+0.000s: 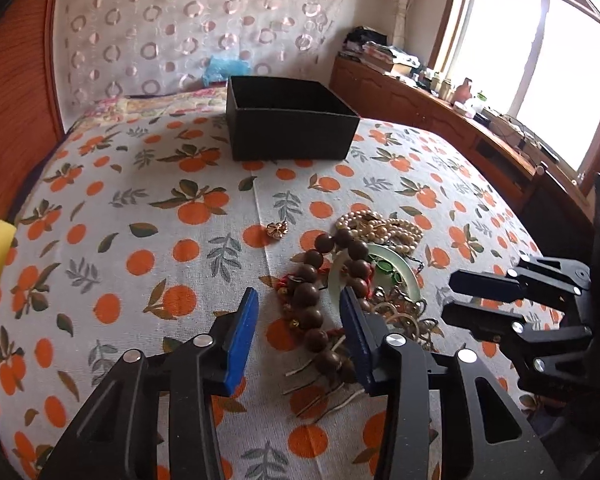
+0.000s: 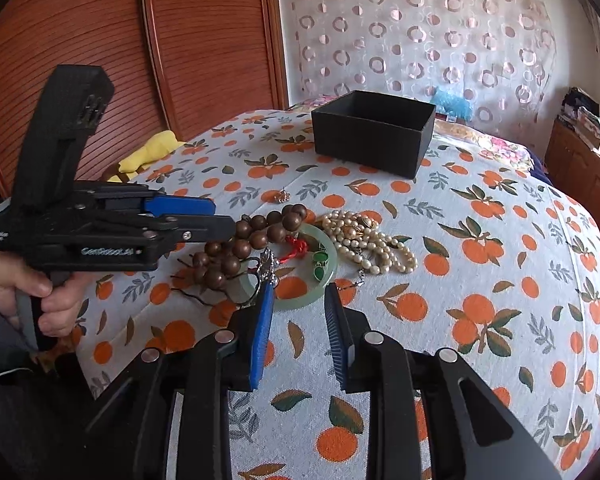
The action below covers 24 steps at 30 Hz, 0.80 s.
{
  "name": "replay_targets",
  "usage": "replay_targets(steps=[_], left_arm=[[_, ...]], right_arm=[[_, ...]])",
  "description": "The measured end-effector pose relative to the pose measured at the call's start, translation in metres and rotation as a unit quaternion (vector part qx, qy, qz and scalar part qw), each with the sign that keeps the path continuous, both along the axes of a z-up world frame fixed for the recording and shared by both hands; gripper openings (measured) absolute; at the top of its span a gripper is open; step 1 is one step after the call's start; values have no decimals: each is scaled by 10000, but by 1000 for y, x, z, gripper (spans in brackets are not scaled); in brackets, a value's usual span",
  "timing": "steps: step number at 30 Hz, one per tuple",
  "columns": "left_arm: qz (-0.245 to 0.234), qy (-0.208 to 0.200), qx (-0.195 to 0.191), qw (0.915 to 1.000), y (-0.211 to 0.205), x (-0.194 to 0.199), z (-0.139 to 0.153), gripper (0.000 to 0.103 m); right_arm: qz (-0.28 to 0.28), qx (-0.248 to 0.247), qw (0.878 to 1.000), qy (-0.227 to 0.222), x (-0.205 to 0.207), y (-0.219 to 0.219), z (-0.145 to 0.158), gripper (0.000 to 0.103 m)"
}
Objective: Organize jewelry
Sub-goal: 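Return both grippers to the jewelry pile, then grasp the brown bead bracelet with the left gripper while the right gripper grasps the silver hair comb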
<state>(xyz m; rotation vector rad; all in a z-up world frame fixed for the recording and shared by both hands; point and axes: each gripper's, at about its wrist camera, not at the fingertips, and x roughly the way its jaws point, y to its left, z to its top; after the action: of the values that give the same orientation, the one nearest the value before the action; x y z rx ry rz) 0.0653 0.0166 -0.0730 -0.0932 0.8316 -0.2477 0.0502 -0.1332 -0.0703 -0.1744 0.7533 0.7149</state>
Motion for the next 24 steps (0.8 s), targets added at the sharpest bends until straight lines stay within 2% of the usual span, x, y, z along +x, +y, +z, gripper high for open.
replay_targets(steps=[4, 12, 15, 17, 24], left_arm=[[5, 131, 23, 9999, -1, 5, -7, 33], [-22, 156, 251, 9996, -9, 11, -11, 32], [-74, 154, 248, 9995, -10, 13, -11, 18], [-74, 55, 264, 9996, -10, 10, -9, 14], [127, -449, 128, 9988, 1, -10, 17, 14]], right_arm=[[26, 9, 10000, 11, -1, 1, -1, 30], [63, 6, 10000, 8, -2, 4, -3, 30], [71, 9, 10000, 2, -3, 5, -2, 34], [77, 43, 10000, 9, -3, 5, -2, 36], [182, 26, 9998, 28, -3, 12, -2, 36]])
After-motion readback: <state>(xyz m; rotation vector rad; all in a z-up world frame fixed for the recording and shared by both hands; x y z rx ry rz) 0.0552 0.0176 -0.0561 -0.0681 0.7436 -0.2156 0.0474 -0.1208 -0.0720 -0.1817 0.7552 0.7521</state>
